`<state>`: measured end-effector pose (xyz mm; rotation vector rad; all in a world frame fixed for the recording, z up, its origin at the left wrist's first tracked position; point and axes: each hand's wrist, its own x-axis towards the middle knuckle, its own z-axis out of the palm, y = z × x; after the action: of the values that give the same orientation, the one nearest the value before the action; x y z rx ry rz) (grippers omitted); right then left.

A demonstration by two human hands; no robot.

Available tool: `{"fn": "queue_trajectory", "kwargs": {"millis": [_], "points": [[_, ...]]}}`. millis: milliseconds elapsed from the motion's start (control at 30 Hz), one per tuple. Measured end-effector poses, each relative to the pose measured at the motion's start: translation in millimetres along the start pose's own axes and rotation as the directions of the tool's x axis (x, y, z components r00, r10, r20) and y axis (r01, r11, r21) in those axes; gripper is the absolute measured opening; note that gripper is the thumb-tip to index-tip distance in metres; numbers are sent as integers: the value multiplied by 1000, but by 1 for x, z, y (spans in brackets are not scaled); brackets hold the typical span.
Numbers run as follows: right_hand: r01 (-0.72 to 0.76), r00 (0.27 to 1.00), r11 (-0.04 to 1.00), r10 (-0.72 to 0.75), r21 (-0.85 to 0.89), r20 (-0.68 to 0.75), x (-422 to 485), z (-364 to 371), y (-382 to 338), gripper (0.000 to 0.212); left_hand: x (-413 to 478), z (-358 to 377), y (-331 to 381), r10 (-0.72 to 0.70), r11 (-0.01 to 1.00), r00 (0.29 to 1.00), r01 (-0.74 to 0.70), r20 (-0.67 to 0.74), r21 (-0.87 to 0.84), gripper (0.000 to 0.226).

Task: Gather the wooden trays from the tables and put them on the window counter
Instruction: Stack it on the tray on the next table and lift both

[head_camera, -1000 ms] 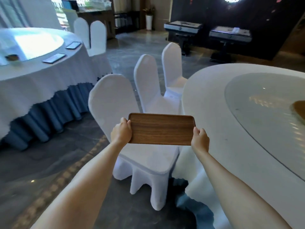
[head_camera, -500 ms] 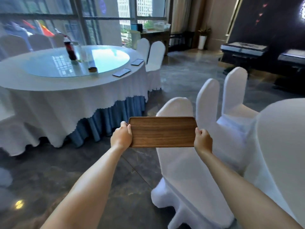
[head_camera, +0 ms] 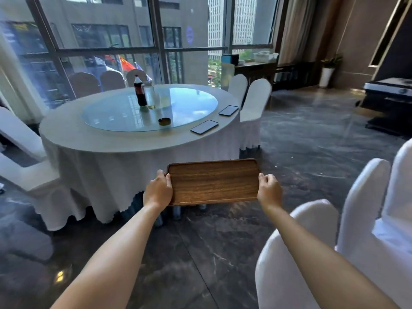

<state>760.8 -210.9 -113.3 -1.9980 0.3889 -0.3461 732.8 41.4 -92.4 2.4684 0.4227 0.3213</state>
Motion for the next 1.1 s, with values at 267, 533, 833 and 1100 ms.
{"fn": "queue_trajectory", "kwargs": {"millis": [267,533,833,1100], "points": [[-47,999,997,46,-54,-28,125,112,-9,39,166,48,-8,20,1000,997,-19,76,-16,29],[-93,994,987,84,-130,-69,248,204,-38,34,331,94,-6,20,999,989,-15,147,-34,35],[-78,997,976,82,-205,11,396,261,-32,30,463,176,22,-18,1000,987,22,162,-22,34],[117,966,925,-21,-362,259,575,306,-20,40,562,273,66,-193,981,976,195,97,-12,39]]}}
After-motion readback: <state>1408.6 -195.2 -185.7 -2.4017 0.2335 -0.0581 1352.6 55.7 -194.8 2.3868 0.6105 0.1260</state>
